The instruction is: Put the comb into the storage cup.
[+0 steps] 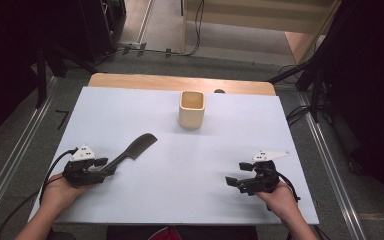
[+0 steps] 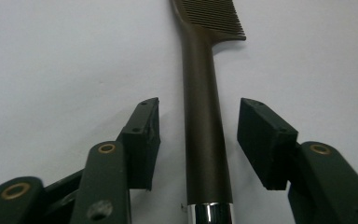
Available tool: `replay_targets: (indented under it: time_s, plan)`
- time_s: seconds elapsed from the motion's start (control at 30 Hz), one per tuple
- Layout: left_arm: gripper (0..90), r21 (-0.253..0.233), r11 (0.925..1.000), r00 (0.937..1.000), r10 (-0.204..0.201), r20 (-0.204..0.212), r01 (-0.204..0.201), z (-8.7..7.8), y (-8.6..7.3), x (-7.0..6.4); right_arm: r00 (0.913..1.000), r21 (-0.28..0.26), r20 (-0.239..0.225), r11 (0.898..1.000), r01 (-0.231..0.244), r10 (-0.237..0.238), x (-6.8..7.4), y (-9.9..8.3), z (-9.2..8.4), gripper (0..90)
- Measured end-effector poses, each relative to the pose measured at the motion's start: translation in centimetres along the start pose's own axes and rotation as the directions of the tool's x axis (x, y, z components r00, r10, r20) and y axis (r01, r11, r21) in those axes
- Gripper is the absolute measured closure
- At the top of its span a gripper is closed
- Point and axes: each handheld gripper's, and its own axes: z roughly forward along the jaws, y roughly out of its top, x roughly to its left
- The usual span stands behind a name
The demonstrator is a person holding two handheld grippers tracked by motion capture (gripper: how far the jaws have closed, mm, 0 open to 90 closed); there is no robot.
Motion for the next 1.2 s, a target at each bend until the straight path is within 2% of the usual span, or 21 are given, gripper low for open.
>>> replay_targets:
  time_s: [0.13, 0.4, 0.47, 0.67, 1.0, 1.1, 1.2]
  plan:
    - [59.6, -0.001, 0.9999, 0.9992, 0.013, -0.039, -0.013, 0.1, -0.1, -0.3, 1.0000, 0.000, -0.001, 1.000, -0.001, 0.001, 0.0, 0.0, 0.0, 12.5]
    - [72.7, -0.001, 1.0000, 0.9987, 0.007, -0.051, -0.007, 0.2, 0.0, -0.4, 1.0000, 0.000, -0.002, 1.000, -0.002, 0.002, 0.0, 0.0, 0.0, 12.4]
    - [73.1, 0.009, 0.9998, 0.9986, -0.015, -0.050, 0.016, 0.2, 0.1, -0.4, 1.0000, 0.001, -0.002, 1.000, -0.001, 0.001, 0.0, 0.0, 0.1, 12.5]
    - [73.5, 0.022, 0.9996, 0.9988, -0.014, -0.048, 0.015, 0.2, 0.4, -0.4, 1.0000, 0.003, -0.001, 1.000, -0.001, 0.001, 0.0, 0.0, 0.1, 12.5]
    - [73.6, 0.044, 0.9982, 0.9984, -0.038, -0.042, 0.040, 0.1, 0.8, -0.3, 1.0000, 0.009, -0.004, 1.000, -0.001, 0.001, -0.1, 0.0, 0.2, 12.5]
    - [73.7, 0.042, 0.9978, 0.9984, -0.051, -0.023, 0.052, 0.1, 1.0, -0.1, 1.0000, 0.008, -0.002, 1.000, -0.003, 0.003, -0.1, 0.0, 0.2, 12.5]
    - [73.7, 0.040, 0.9982, 0.9990, -0.044, -0.007, 0.045, 0.0, 1.2, -0.2, 1.0000, 0.007, 0.002, 1.000, -0.005, 0.005, -0.2, 0.0, 0.1, 12.5]
